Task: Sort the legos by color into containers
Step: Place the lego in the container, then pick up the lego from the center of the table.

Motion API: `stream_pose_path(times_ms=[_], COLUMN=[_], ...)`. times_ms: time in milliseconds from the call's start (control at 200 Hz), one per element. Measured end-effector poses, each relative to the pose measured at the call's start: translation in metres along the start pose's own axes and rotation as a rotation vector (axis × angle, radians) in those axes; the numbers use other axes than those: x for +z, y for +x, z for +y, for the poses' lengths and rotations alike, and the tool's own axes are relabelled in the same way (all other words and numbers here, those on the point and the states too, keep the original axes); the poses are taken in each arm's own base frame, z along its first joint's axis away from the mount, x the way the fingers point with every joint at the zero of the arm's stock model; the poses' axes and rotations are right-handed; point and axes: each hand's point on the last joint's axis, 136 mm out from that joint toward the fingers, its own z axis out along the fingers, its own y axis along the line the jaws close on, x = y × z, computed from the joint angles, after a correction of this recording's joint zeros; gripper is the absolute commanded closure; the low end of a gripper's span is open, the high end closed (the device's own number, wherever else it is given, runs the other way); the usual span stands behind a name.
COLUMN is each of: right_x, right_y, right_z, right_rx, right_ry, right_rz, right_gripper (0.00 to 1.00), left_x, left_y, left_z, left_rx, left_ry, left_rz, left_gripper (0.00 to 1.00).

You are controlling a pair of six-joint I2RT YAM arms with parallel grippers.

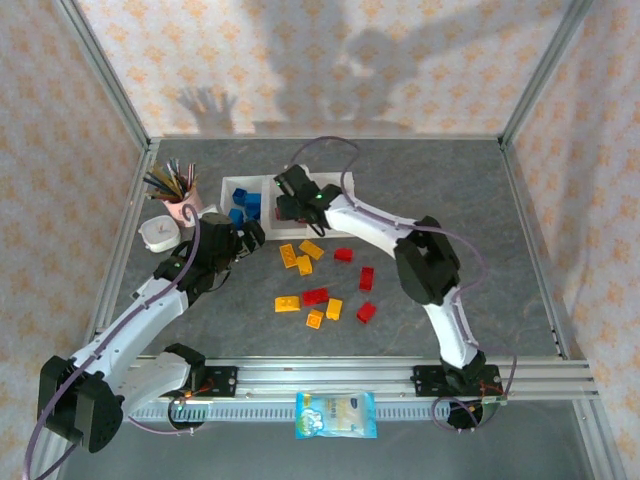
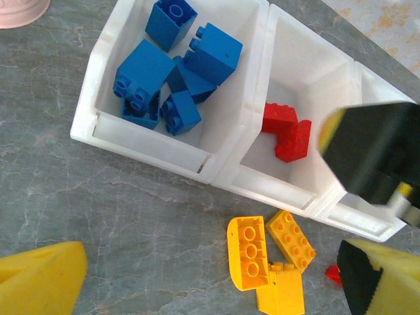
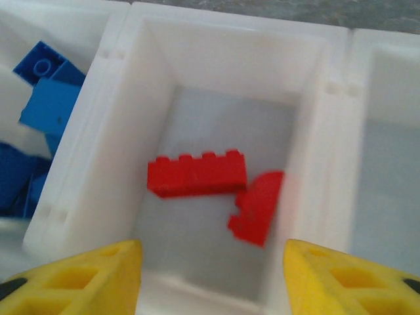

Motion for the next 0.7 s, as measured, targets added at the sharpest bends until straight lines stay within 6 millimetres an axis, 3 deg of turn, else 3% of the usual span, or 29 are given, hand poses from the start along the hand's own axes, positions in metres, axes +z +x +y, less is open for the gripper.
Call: stream_pose_path(times_ms=[140,255,370,576,696], right_x=[-0.046,-0.065,-0.067,-0.066,-0.065], right_y=[0.001,0.010,0.032,0.091,0.113], right_z=[-0.013,-0.027,-0.043,-0.078,-0.093], right_rx=[0.033,0.061,0.069,0.058,0.087], right_ry=[-0.012,-0.002,0.034,0.123,0.160], right_rz=[-0.023,-0.024,0.012,0.114,0.152], right_gripper=[0.35,0.32,0.28,0.21,0.18], left_x=[0.000,-0.001,-0.004,-0.006,-0.009], left_y=[0.003,0.007,0.017,0.039,0.050], left_z=[-0.004,-0.014,-0.029,-0.053,-0.063], left_rx=[0.011,0.031,0.057,0.085,0.079], left_ry=[0.018,0.048,0.089,0.148,0.177], left_rz=[0.015,0.020,0.033,0.067,0.076], left_gripper=[0.01,0.01,0.01,0.01,0.01])
